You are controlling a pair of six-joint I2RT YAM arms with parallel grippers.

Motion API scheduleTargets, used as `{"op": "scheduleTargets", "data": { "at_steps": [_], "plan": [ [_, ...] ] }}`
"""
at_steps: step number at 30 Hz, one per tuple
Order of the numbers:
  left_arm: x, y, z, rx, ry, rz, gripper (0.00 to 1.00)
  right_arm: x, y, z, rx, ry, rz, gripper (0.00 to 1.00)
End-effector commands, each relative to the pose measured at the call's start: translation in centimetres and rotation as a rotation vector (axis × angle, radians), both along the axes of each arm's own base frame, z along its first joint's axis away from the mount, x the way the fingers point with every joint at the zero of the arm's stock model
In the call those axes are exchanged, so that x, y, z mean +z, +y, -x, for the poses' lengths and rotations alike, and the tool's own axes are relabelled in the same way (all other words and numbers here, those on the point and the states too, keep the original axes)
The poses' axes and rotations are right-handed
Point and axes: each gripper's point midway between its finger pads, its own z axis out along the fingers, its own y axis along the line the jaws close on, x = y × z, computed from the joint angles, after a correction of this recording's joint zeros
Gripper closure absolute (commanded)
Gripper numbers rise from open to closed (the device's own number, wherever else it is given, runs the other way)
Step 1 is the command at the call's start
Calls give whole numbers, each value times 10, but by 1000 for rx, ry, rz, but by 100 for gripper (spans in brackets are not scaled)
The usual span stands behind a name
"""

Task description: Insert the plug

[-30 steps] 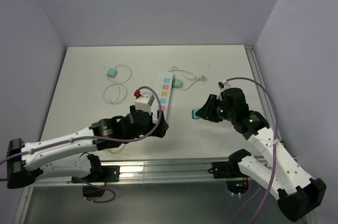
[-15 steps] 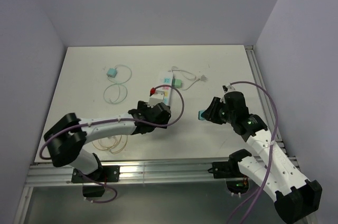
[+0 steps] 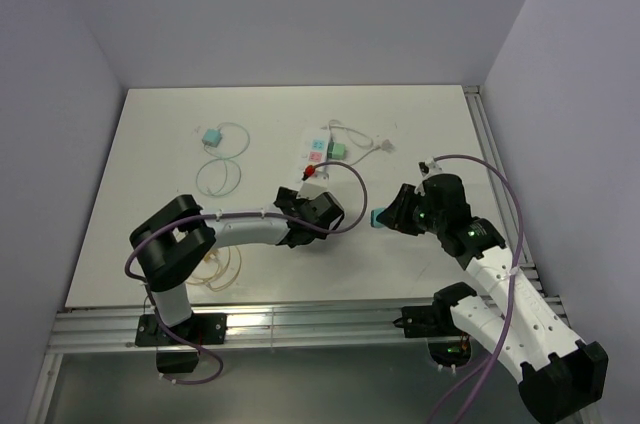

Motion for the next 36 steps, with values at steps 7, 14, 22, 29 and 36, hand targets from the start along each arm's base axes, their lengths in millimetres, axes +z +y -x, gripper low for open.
{"op": "scheduleTargets", "data": {
  "at_steps": [7, 14, 22, 29, 36],
  "plan": [
    [35, -9, -15, -5, -78, 50, 1, 16, 5, -11, 20, -74, -29, 100],
    [36, -9, -42, -43, -59, 57, 0, 17, 8, -14, 30, -71, -33, 100],
    [25, -19, -59, -65, -35, 64, 0, 22, 9, -19, 29, -84, -34, 100],
    [6, -18, -59, -85, 15, 100, 1, 17, 11, -22, 34, -72, -34, 100],
    [-6, -21, -46, -145, 86, 195, 40, 19, 19, -30, 37, -57, -64, 100]
  ]
}}
